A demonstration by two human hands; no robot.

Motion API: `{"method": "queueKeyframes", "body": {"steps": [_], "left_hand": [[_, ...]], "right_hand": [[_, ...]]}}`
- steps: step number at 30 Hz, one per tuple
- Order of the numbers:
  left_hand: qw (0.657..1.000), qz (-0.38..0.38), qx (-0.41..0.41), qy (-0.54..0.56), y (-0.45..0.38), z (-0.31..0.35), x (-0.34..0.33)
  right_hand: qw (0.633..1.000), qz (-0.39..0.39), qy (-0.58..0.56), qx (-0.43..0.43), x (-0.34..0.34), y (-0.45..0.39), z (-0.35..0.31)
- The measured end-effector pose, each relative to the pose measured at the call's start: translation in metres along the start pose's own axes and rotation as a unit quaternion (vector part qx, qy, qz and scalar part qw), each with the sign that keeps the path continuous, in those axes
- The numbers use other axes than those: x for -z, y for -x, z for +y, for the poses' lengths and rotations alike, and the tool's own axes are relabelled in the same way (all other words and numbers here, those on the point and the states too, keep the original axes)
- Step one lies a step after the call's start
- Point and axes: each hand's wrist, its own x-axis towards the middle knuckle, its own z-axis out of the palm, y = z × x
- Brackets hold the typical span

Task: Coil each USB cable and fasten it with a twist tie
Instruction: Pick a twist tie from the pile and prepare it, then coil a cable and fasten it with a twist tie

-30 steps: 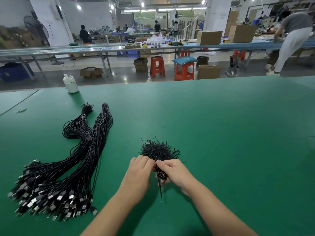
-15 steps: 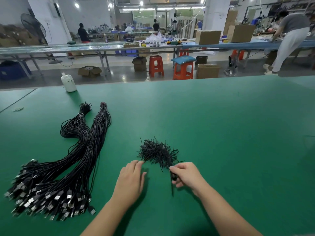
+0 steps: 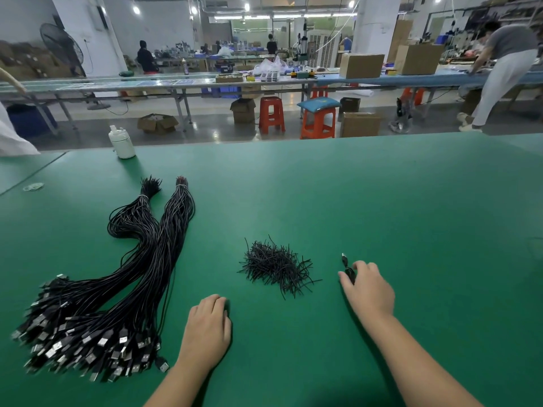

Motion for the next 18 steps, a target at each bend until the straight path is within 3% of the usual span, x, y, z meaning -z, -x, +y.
{"method": "queueKeyframes", "body": {"steps": [6,10,15,18], "left_hand": [[0.999,-0.004,0.046,-0.007,0.001,-0.002,-0.002],[0.995,-0.024,0.075,-0.057,-0.002,-0.008,0.004],[0.955,-0.070,0.241,-0.160,-0.019,-0.053,0.037],[0.947,-0.127,0.235,-0.176,-0.025,-0.071,0.046]], "right_hand": [[0.984,-0.063,-0.078,0.147,-0.031,0.051,-0.051],[0.978,-0.071,-0.092,0.172,-0.052,0.074,-0.058],[0.978,-0.053,-0.106,0.170,-0.057,0.075,-0.052],[0.978,-0.053,-0.114,0.167,-0.056,0.075,-0.053]]}}
